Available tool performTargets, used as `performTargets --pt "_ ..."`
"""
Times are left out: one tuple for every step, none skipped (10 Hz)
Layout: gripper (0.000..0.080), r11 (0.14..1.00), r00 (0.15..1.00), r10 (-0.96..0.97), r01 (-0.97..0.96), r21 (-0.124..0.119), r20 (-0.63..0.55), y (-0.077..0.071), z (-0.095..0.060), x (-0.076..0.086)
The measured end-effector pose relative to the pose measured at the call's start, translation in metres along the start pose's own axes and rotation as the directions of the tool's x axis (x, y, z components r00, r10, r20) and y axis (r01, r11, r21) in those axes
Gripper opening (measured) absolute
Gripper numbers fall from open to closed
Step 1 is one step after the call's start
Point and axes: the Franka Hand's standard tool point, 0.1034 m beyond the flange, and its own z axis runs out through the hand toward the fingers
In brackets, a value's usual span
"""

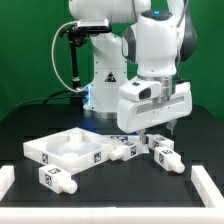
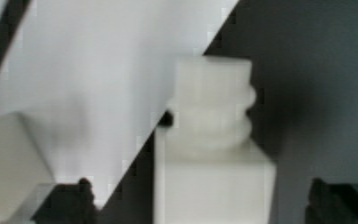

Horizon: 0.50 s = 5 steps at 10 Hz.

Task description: Assemble one leg

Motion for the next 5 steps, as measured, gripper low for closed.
performTargets --pt "0.0641 1.0 1.0 0.002 -0.002 0.0 0.003 0.003 -0.018 0.012" --pt "0.0641 1.0 1.0 -0.004 0.004 0.004 0.013 0.009 -0.034 0.025" --pt "0.0648 1.0 1.0 0.002 -0.002 0.007 0.012 0.023 -0.046 0.041" --pt "0.0648 1.0 1.0 -0.001 0.001 0.005 -0.005 0.032 -0.045 0.053" --pt "0.0649 1.0 1.0 0.001 -0.001 0.007 -0.013 0.034 -0.038 0.065"
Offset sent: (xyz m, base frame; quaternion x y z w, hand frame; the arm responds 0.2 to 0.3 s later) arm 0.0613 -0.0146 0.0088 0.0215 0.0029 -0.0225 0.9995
